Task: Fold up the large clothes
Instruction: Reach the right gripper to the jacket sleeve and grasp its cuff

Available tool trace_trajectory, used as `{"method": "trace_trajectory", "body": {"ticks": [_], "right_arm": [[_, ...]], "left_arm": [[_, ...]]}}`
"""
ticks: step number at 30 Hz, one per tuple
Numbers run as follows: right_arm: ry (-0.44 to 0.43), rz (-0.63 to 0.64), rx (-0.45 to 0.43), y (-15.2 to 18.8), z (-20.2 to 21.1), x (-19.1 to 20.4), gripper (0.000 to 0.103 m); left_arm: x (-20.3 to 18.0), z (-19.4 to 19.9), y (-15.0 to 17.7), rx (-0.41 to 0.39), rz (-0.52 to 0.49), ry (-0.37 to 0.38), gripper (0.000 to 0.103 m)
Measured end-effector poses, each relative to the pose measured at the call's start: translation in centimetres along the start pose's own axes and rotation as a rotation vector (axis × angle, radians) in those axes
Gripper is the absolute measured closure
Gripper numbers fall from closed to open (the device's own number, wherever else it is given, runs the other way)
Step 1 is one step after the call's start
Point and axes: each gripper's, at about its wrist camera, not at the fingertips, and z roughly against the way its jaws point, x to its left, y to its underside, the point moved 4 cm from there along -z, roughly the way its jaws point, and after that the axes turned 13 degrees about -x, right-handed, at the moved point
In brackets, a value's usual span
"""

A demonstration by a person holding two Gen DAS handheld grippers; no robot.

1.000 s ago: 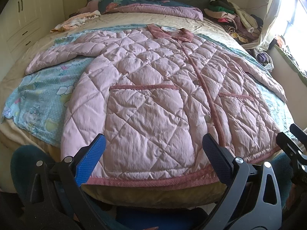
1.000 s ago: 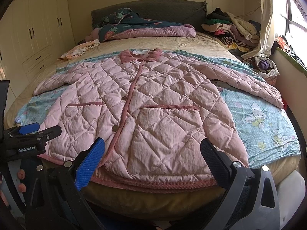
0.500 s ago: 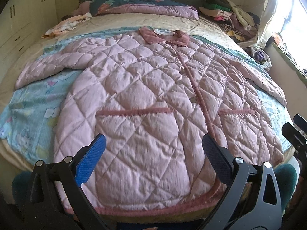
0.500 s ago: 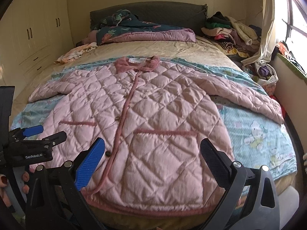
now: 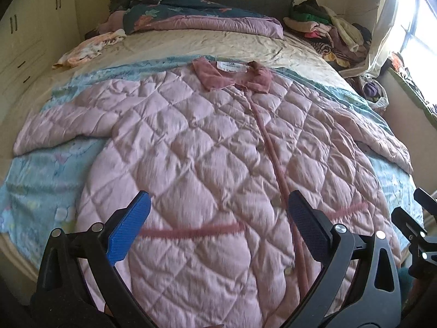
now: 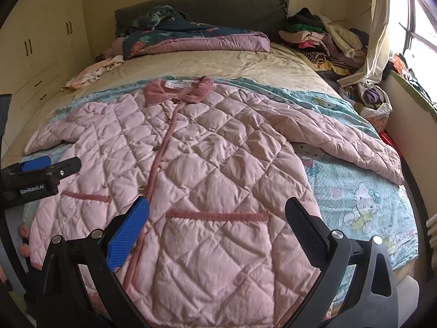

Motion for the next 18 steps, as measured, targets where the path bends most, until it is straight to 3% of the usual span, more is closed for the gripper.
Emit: {"method": "trace_trajectory", "body": {"ticks": [9,15,18], "right_arm": [[0.044,0.001,0.008,-2.5,-3.4,-1.4,0.004],[0.087,-0.019,-0.029,-5.2,-5.8,-2.6,0.004],[0.107,-0.039,-0.045,-6.5,-7.1,-3.5,0.004]], "left_arm": [[-0.9,-3.9,-2.2,0.02,0.0,0.016,0.009],[-1.8,-6.7,-3.1,0.047,-0.012,-0.004,0.009],[-2.3,-8.5,-3.5,0.077,-0.002,0.023,0.009]]}}
